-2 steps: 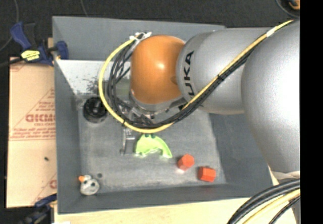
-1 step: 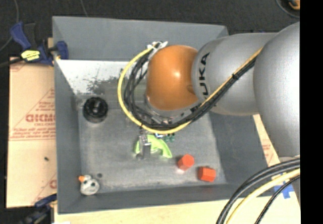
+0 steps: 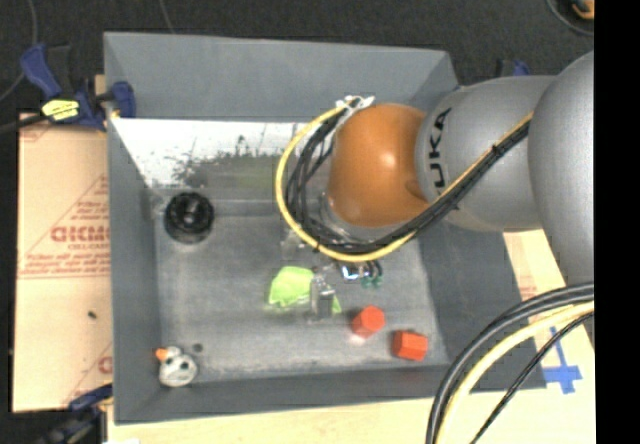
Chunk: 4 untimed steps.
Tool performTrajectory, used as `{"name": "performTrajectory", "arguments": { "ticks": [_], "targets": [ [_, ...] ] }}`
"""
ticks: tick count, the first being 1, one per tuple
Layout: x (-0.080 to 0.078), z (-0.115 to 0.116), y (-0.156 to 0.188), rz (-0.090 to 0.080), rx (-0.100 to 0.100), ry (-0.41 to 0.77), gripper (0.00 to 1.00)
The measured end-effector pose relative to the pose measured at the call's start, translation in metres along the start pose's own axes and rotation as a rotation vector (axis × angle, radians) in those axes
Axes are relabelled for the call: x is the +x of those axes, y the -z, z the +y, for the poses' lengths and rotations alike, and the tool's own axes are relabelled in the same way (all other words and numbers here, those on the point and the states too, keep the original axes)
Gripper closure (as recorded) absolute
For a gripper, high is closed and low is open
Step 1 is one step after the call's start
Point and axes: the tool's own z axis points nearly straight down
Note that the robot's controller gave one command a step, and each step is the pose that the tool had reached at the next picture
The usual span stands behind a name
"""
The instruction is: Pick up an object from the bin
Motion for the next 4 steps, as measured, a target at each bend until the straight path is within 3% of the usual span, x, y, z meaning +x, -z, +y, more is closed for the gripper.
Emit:
{"name": "performTrajectory", "arguments": {
  "ticks": [1,2,3,4],
  "targets": [
    [-0.018,-0.012,-0.037,-0.007,-0.002,0.144,1.0],
    [-0.018,-0.012,-0.037,-0.007,-0.002,0.143,1.0],
    [-0.004,-0.025,0.053,-0.01,-0.003,0.139,1.0],
    [-0.004,-0.025,0.053,-0.01,-0.003,0.138,1.0]
  ]
}}
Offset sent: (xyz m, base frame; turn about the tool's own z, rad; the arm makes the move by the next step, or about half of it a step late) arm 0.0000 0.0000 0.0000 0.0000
